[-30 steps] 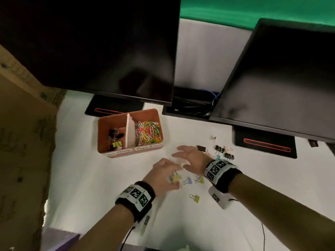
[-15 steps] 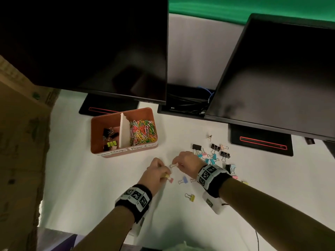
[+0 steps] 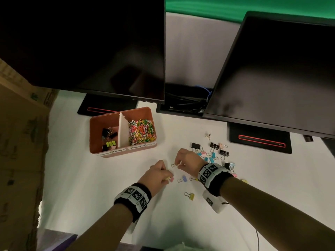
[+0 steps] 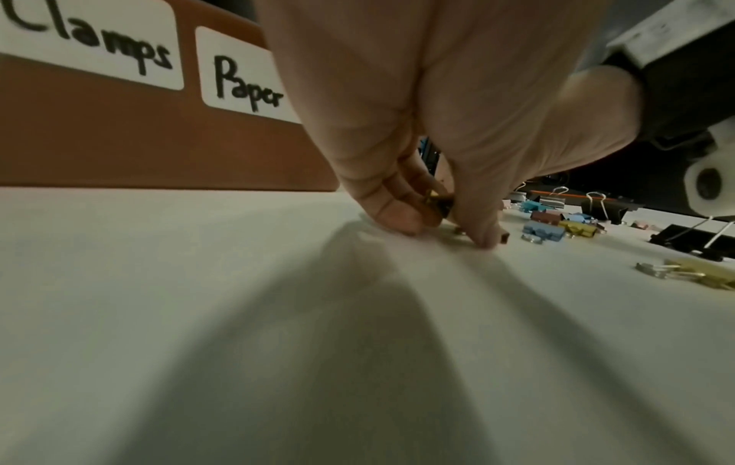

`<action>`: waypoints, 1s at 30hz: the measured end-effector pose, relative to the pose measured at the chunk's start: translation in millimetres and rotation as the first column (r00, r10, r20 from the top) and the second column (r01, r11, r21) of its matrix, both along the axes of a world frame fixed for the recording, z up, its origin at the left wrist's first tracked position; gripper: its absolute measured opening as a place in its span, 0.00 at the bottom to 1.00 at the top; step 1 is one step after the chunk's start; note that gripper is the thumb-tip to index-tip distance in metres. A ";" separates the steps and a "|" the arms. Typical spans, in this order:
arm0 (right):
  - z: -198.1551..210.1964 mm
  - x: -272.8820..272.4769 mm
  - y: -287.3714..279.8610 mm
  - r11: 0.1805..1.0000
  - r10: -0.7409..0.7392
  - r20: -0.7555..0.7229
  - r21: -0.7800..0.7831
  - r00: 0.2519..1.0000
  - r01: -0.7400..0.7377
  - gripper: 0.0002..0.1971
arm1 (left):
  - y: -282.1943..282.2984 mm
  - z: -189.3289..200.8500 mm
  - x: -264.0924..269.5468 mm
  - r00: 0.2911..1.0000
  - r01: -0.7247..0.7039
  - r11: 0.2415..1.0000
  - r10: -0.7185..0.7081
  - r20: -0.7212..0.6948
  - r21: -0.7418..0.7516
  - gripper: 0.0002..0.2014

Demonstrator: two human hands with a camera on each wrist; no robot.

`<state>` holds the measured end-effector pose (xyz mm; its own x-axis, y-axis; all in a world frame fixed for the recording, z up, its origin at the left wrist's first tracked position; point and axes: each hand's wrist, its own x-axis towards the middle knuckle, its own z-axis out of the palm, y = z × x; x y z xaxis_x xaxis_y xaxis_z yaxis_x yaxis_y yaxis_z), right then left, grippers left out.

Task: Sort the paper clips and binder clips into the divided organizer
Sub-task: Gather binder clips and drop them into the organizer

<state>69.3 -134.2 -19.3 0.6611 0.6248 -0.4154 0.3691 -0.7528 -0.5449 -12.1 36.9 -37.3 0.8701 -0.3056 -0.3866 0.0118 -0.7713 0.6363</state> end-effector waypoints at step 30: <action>61.1 13.6 51.9 0.981 0.046 0.046 0.188 0.998 -0.054 0.08 | 79.8 90.0 3.2 0.845 -0.508 0.859 0.511 0.160 -0.061 0.08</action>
<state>82.8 -82.2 41.8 0.6413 0.7221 -0.2595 0.4285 -0.6176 -0.6595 -8.9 116.7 52.7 0.9554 0.1934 -0.2232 0.2947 -0.6754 0.6760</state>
